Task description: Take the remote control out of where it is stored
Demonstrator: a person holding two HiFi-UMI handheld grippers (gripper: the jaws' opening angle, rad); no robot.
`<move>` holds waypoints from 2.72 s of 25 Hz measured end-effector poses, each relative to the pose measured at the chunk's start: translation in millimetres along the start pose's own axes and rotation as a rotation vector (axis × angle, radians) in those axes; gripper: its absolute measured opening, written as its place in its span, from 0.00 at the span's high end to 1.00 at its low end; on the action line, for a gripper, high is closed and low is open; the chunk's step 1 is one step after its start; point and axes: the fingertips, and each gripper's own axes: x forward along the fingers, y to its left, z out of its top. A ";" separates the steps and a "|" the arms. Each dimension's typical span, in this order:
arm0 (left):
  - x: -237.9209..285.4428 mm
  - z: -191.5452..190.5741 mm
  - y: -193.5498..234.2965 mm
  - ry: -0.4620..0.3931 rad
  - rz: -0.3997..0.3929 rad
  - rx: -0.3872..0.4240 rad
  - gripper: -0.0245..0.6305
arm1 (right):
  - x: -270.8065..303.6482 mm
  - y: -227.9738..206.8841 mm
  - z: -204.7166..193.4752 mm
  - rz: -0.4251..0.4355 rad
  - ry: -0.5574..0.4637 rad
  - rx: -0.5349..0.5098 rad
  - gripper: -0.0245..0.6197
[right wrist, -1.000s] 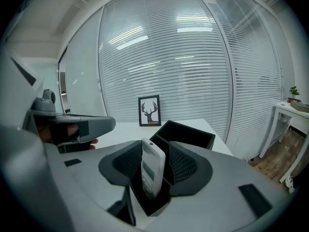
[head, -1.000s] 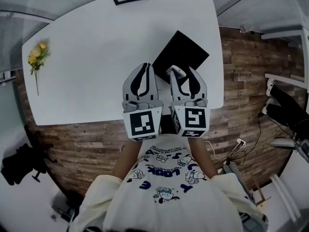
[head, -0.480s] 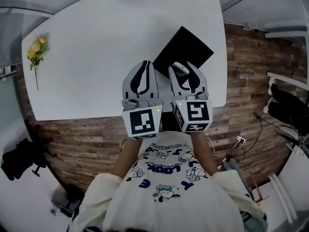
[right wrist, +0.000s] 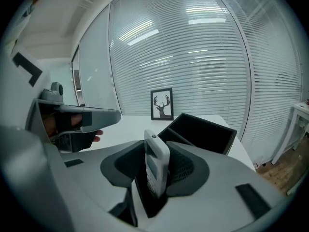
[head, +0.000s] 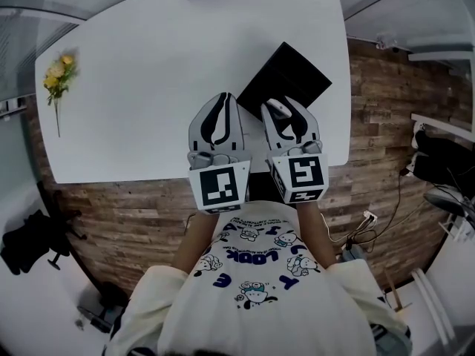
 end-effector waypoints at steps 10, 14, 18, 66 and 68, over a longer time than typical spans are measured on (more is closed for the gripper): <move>-8.3 9.3 5.0 -0.024 0.003 -0.004 0.92 | -8.4 5.9 14.0 -0.032 -0.024 -0.040 0.83; -16.6 17.2 4.1 -0.049 0.000 0.000 0.92 | -17.5 9.1 23.6 -0.041 -0.043 -0.048 0.83; -26.9 24.0 2.1 -0.060 -0.007 0.013 0.92 | -30.4 15.0 35.4 -0.049 -0.073 -0.062 0.83; -169.0 41.3 103.5 -0.182 0.229 -0.026 0.92 | -56.5 174.8 76.8 0.129 -0.188 -0.150 0.83; -170.8 40.9 105.0 -0.182 0.233 -0.027 0.92 | -56.1 177.4 77.0 0.134 -0.187 -0.152 0.83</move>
